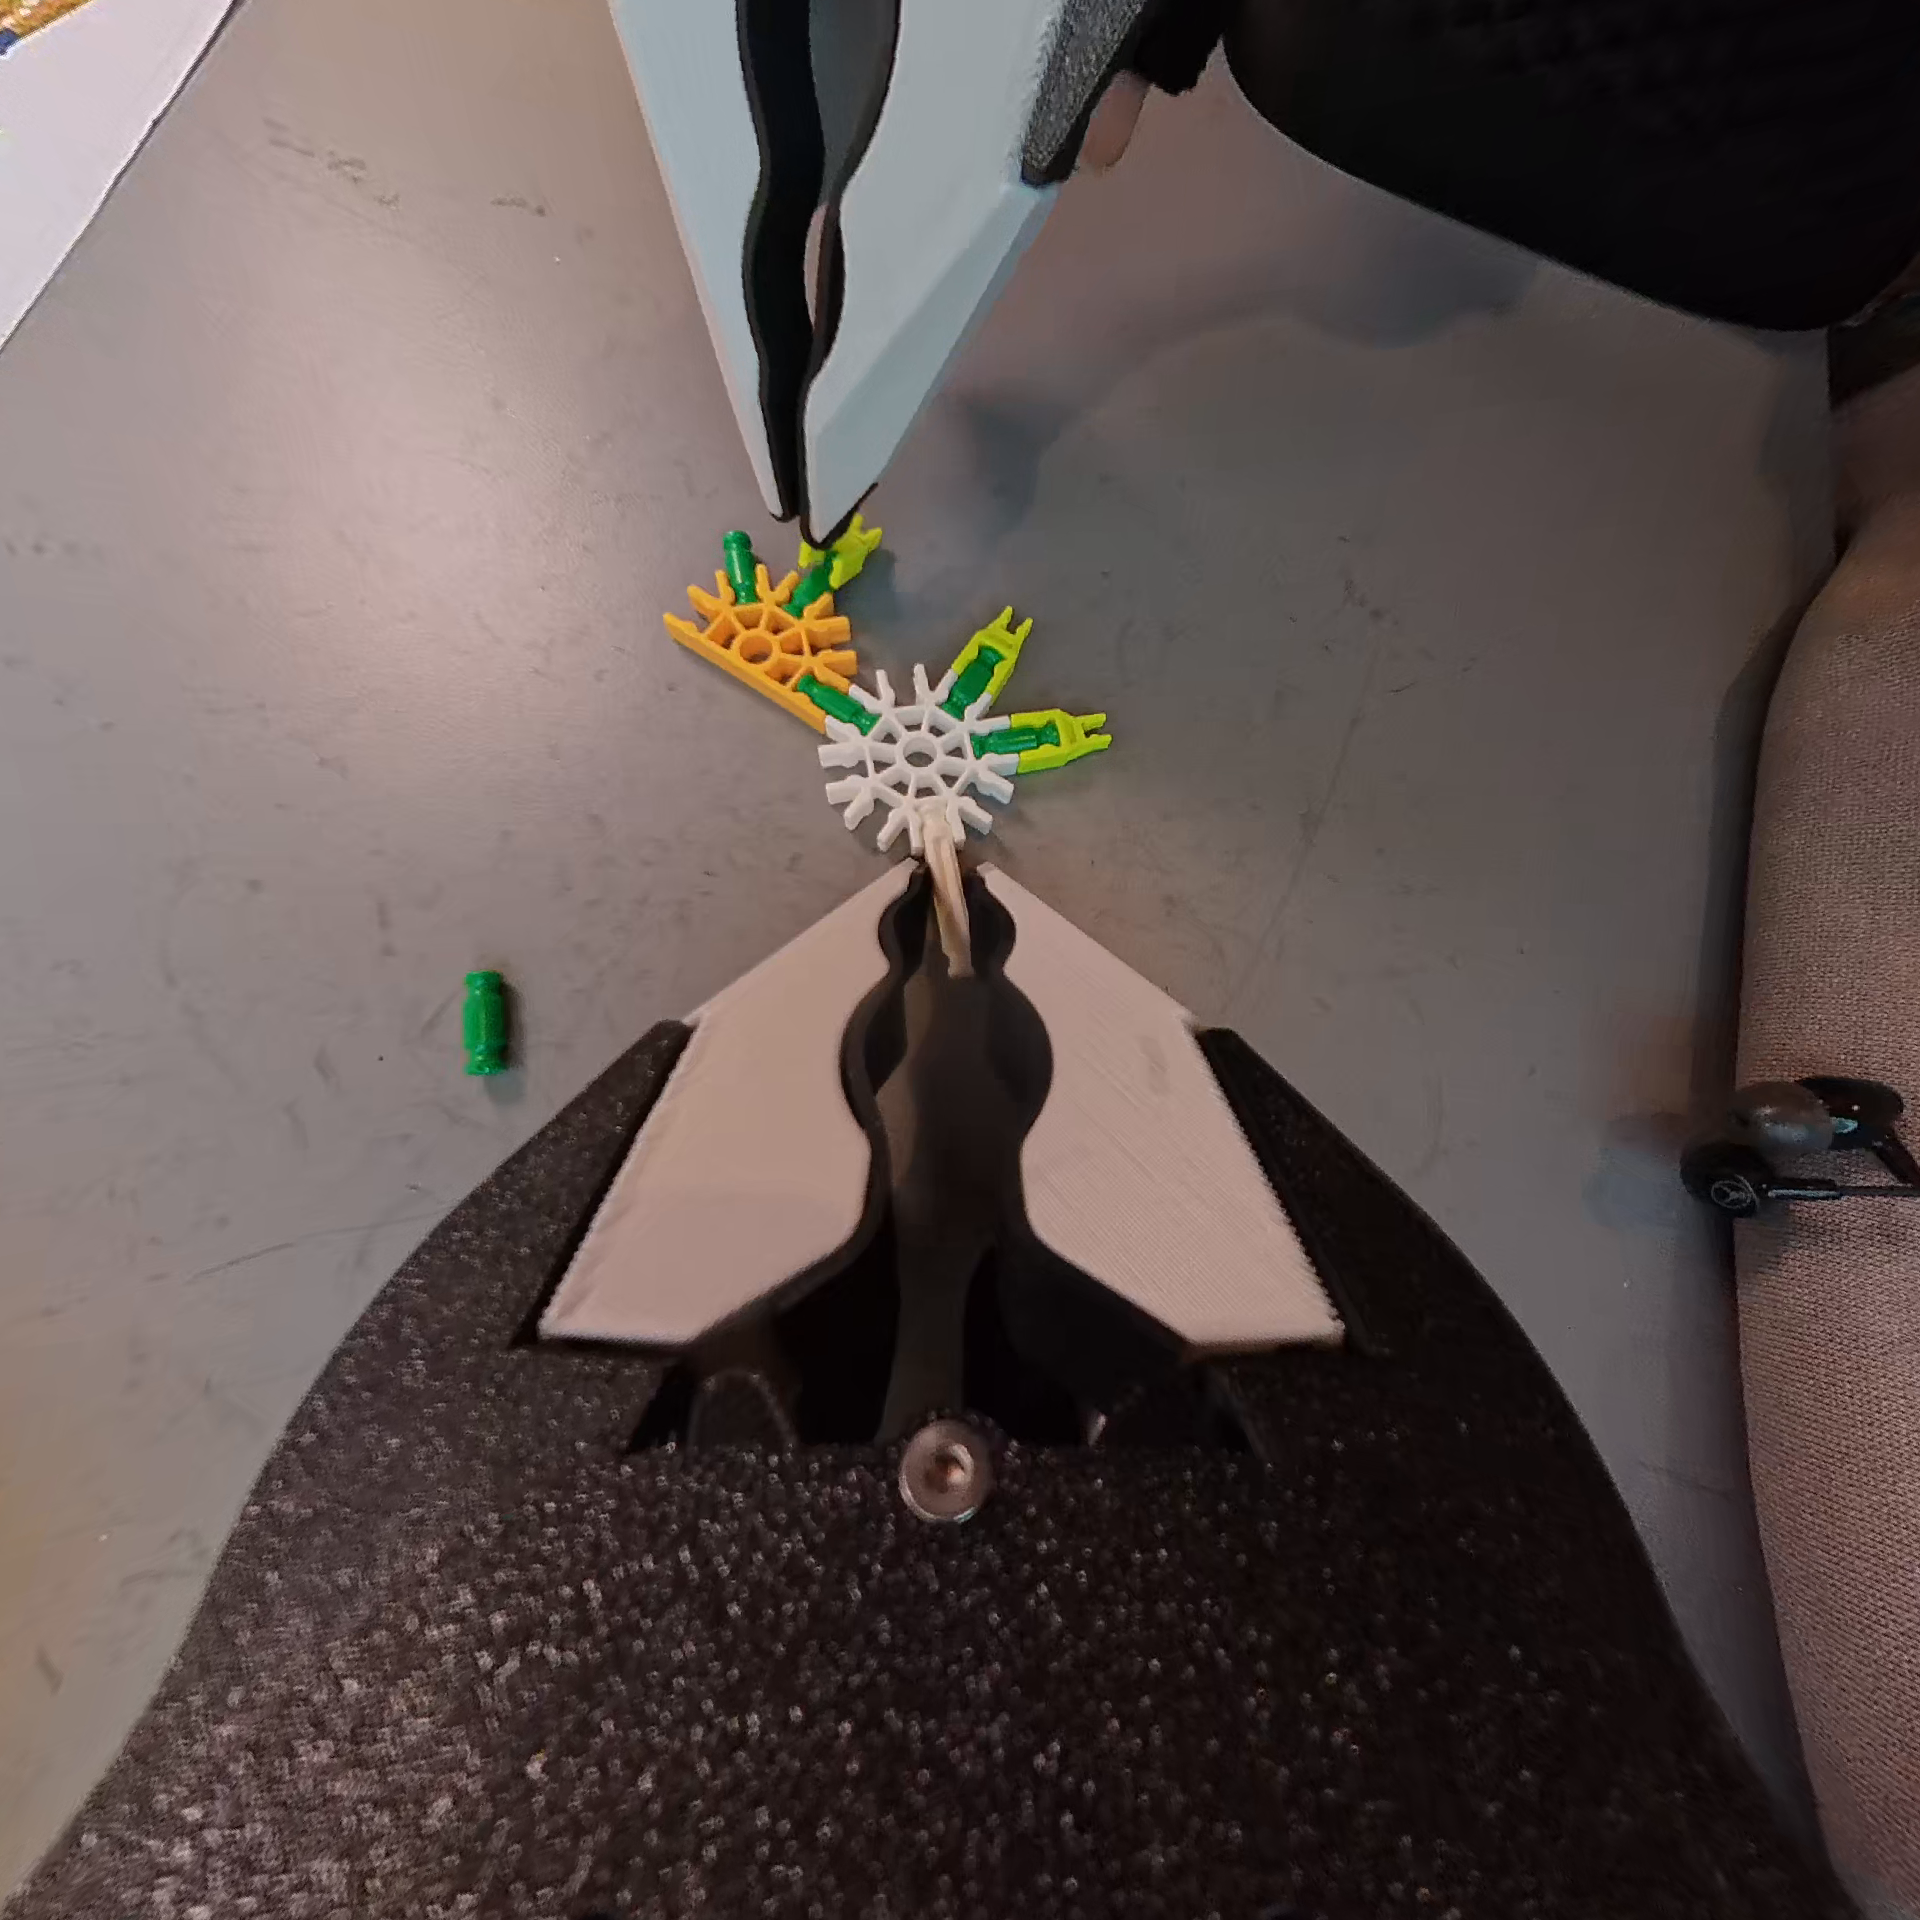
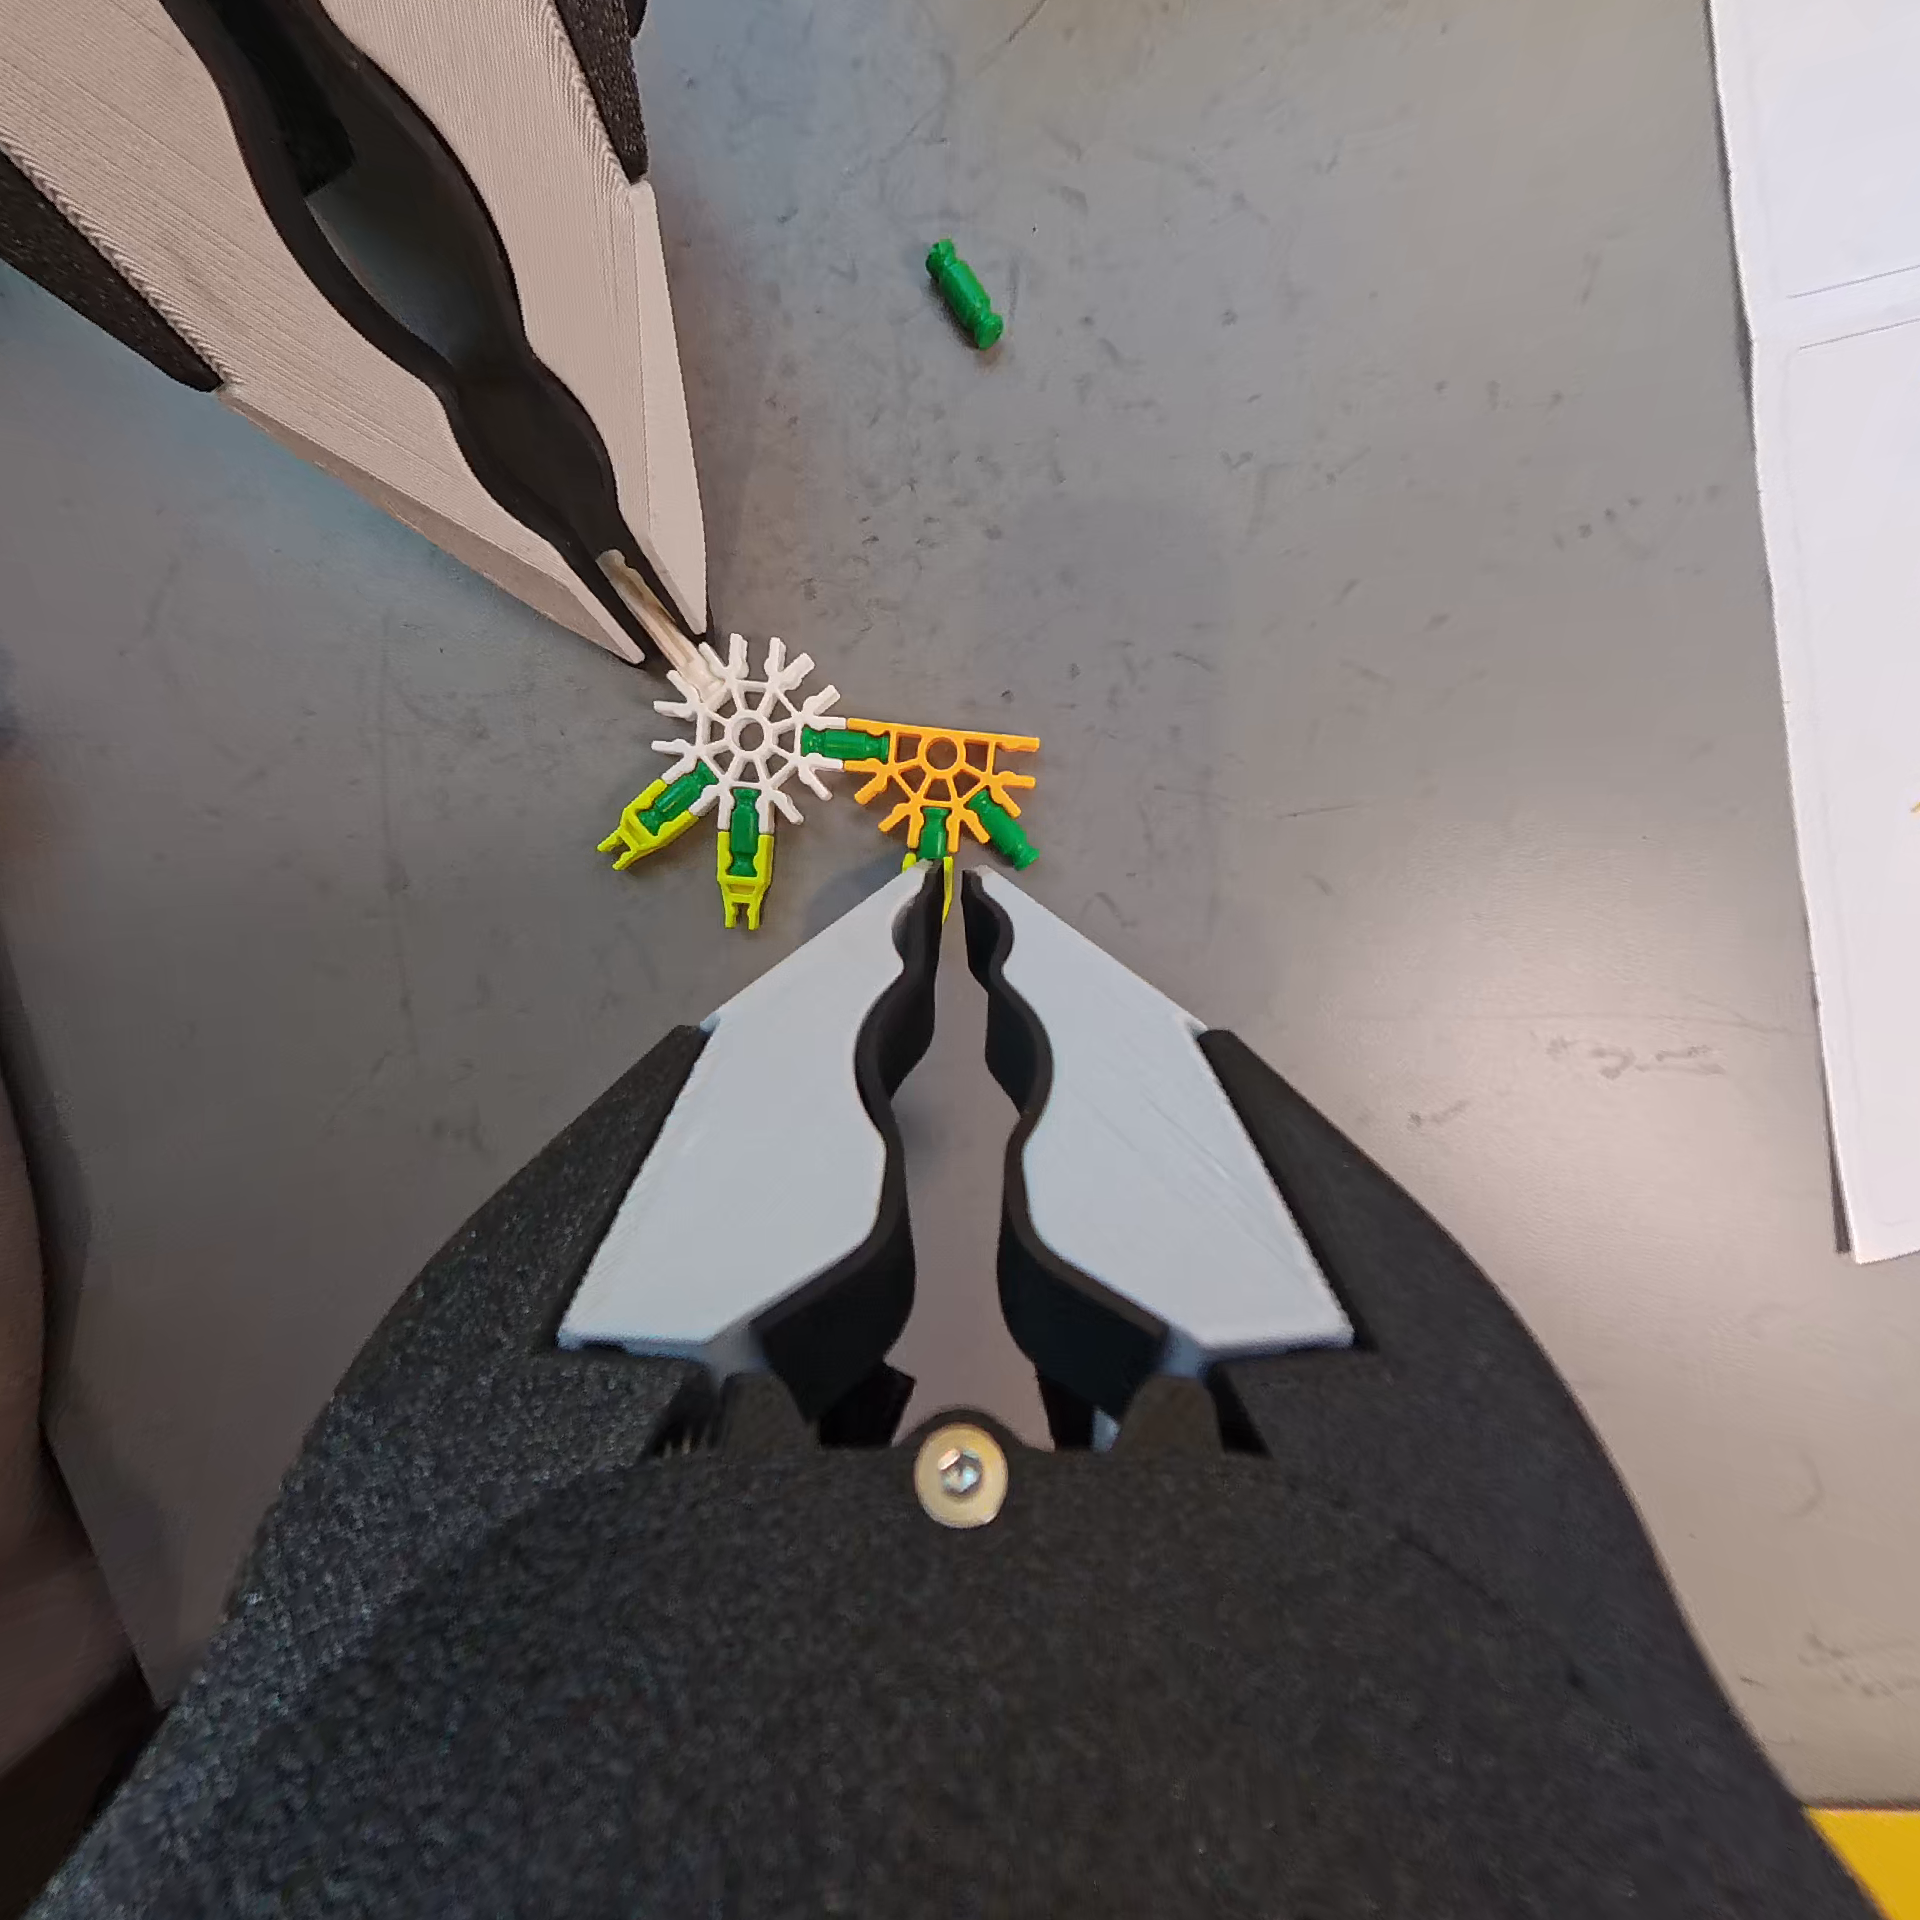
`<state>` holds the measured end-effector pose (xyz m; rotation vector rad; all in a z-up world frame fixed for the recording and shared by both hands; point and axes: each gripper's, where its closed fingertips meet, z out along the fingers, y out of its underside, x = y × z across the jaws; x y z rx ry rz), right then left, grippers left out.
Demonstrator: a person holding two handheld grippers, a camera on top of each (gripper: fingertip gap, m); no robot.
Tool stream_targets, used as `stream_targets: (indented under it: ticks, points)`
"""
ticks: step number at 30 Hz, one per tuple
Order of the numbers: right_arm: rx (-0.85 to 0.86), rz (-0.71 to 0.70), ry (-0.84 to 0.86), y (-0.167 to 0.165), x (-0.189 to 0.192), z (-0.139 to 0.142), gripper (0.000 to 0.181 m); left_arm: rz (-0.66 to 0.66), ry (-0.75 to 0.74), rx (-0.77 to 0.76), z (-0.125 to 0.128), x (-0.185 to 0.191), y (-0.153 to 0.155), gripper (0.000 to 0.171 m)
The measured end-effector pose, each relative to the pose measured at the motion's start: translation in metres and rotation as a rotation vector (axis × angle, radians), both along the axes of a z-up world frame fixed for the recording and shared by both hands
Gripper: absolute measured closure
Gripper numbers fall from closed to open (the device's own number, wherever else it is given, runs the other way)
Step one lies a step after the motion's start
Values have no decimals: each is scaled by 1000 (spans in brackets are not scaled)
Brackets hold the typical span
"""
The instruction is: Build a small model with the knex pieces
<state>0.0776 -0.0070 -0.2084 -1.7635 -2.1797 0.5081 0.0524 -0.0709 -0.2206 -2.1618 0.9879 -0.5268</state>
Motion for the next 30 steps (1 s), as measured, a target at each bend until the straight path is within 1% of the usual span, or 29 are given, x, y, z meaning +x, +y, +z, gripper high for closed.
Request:
stream_targets:
  ticks: [4, 7, 11, 15, 22, 27, 30]
  points:
    - [14, -4, 6, 1, 0, -1, 178, -1, 0, 0, 0, 0, 0, 164]
    - [15, -14, 33, 3, -2, 3, 177, -1, 0, 1, 0, 0, 0, 164]
    - [-41, -12, 41, -1, 0, 9, 176, -1, 1, 0, 0, 0, 0, 164]
    - [-72, -5, 16, -7, 3, 4, 176, -1, 3, 2, 0, 0, 0, 164]
    - [-71, 13, -41, -8, 1, -6, 177, -2, -4, 1, 0, 0, 0, 164]
    - [41, 70, -109, -7, 1, -8, 176, -1, -8, -2, 0, 0, 0, 164]
    - [116, 83, -110, -7, 0, -8, 176, -2, -6, -1, 0, 0, 0, 164]
